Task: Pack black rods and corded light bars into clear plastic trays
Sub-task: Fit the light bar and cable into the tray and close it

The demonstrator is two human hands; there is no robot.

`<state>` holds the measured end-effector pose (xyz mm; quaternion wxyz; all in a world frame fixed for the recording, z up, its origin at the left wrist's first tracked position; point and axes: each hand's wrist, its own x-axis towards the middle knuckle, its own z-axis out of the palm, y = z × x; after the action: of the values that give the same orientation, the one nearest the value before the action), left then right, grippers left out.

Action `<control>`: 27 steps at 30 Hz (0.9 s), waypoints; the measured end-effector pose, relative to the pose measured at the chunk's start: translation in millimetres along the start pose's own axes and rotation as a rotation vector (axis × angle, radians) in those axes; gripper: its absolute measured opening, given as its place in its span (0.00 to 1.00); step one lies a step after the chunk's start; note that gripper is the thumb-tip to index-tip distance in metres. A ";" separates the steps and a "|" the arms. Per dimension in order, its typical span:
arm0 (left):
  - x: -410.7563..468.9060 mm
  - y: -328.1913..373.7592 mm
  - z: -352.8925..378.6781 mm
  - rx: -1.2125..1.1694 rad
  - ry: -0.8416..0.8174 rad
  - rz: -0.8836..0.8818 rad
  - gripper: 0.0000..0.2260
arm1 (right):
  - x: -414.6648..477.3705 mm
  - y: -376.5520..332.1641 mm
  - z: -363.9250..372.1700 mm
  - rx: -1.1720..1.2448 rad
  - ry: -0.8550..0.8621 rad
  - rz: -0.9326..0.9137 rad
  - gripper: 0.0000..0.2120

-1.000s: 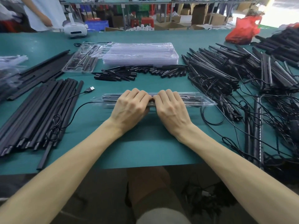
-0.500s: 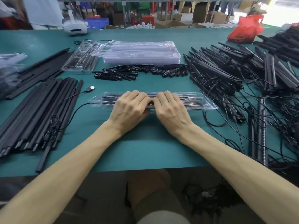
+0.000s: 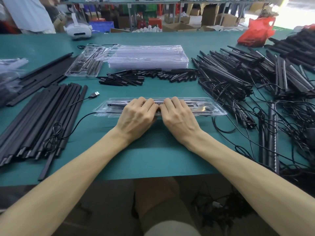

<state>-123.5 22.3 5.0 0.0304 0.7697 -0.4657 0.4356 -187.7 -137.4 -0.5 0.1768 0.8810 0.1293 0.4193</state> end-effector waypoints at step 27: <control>1.8 -1.4 1.0 0.006 -0.057 0.025 0.04 | -0.9 -1.7 -0.2 0.032 -0.018 0.031 0.11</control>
<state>-121.5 21.4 6.1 0.0093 0.7759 -0.4748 0.4152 -188.5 -136.2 -1.8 0.1571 0.8894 0.1206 0.4121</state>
